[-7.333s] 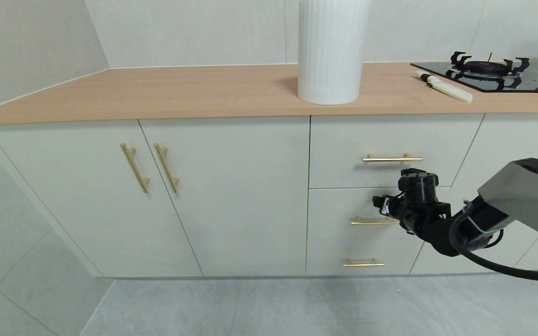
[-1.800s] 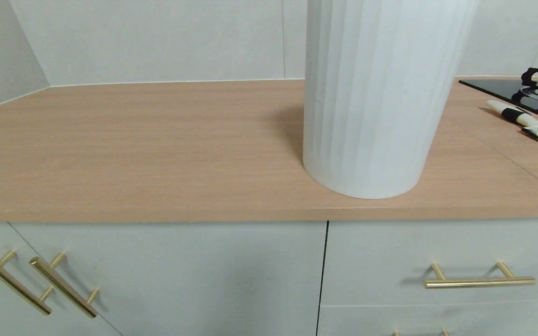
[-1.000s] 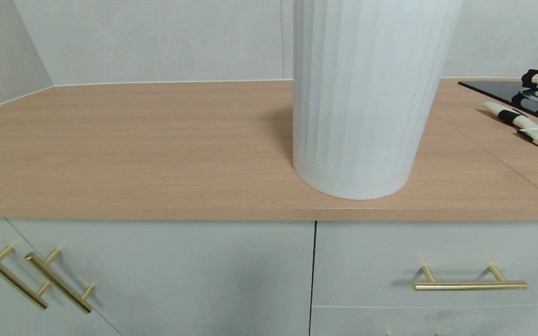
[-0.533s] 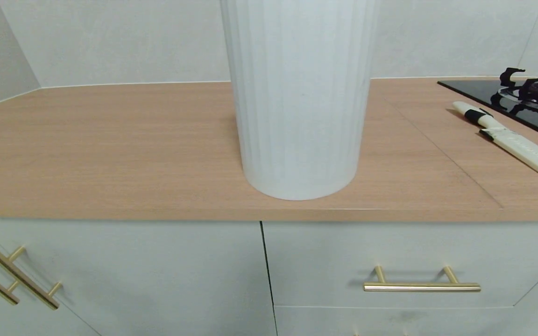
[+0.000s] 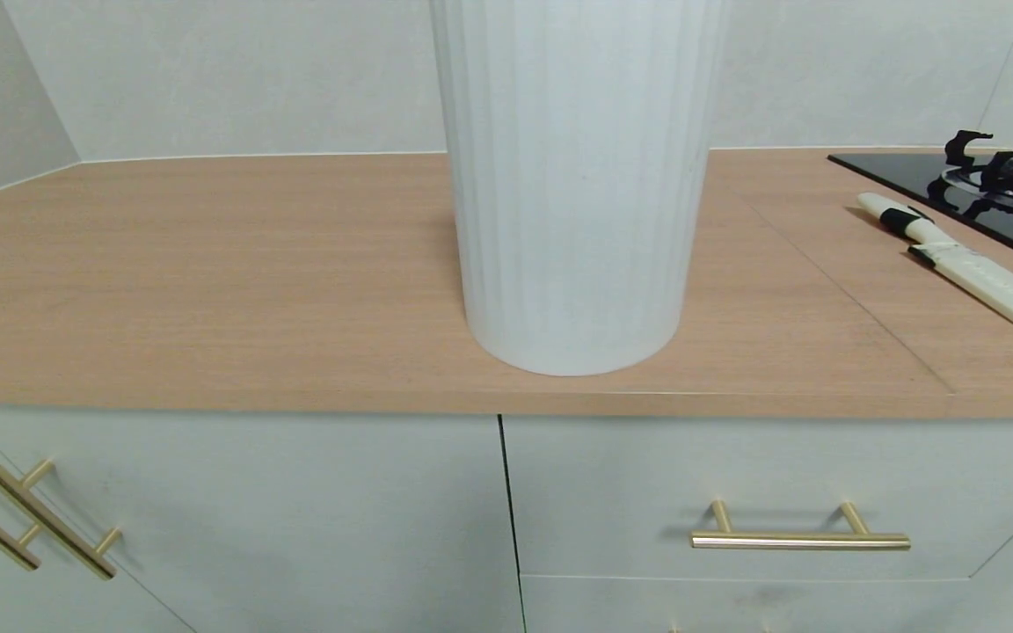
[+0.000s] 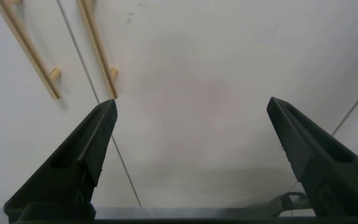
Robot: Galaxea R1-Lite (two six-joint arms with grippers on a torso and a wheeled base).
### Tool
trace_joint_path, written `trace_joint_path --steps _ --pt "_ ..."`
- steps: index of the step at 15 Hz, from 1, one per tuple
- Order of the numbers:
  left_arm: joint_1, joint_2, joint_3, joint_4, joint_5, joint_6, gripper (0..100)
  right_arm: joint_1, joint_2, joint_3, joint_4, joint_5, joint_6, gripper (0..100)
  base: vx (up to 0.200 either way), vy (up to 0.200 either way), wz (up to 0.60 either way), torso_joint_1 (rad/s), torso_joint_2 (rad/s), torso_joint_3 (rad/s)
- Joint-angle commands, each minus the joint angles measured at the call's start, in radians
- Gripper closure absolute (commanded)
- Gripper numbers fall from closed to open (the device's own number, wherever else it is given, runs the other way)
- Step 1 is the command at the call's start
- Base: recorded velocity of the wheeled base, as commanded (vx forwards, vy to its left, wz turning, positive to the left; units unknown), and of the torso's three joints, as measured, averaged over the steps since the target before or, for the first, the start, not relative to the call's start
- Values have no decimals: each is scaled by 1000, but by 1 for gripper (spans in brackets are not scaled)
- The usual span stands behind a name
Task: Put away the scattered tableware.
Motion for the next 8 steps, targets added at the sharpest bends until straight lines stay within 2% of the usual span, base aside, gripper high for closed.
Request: trace_joint_path --steps 1,8 --pt "0 0 0 0 0 1 0 1 1 0 0 1 -1 0 0 0 0 0 0 0" --pt "0 0 0 0 0 1 0 1 1 0 0 1 -1 0 0 0 0 0 0 0"
